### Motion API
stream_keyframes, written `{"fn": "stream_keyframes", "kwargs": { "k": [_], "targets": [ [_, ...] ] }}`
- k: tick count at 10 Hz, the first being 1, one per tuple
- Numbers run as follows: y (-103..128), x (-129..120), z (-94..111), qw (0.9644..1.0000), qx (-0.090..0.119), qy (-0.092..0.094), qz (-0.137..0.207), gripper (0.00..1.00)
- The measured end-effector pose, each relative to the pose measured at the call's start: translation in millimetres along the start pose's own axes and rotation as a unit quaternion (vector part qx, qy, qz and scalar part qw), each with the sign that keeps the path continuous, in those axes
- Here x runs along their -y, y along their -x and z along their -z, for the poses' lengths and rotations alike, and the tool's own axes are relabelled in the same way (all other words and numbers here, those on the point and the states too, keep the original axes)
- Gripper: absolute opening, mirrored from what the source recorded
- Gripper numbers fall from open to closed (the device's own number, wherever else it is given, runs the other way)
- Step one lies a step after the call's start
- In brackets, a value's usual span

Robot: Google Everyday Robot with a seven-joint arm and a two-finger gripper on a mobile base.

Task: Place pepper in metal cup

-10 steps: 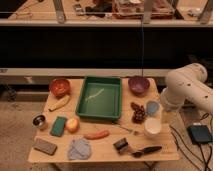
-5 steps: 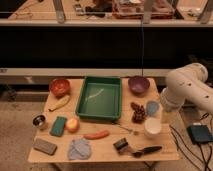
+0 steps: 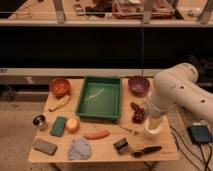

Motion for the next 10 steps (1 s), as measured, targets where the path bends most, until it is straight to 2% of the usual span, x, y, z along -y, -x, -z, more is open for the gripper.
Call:
{"fn": "stream_keyframes", "kwargs": {
  "k": [3,5,6,8,10],
  "targets": [
    [76.8,0.4,-3.6,0.9977,0.024,0.011,0.063,0.65],
    [118.7,0.6,-22.2,0.9947,0.038,0.018,0.094,0.65],
    [132.7,-0.1,-42.9,0.9925,0.046,0.023,0.111,0.65],
    [145.1,-6.5,-77.9,0.9874,0.063,0.024,0.143,0.65],
    [156.5,-13.5,-118.6,0.9828,0.063,0.024,0.172,0.65]
  ]
}}
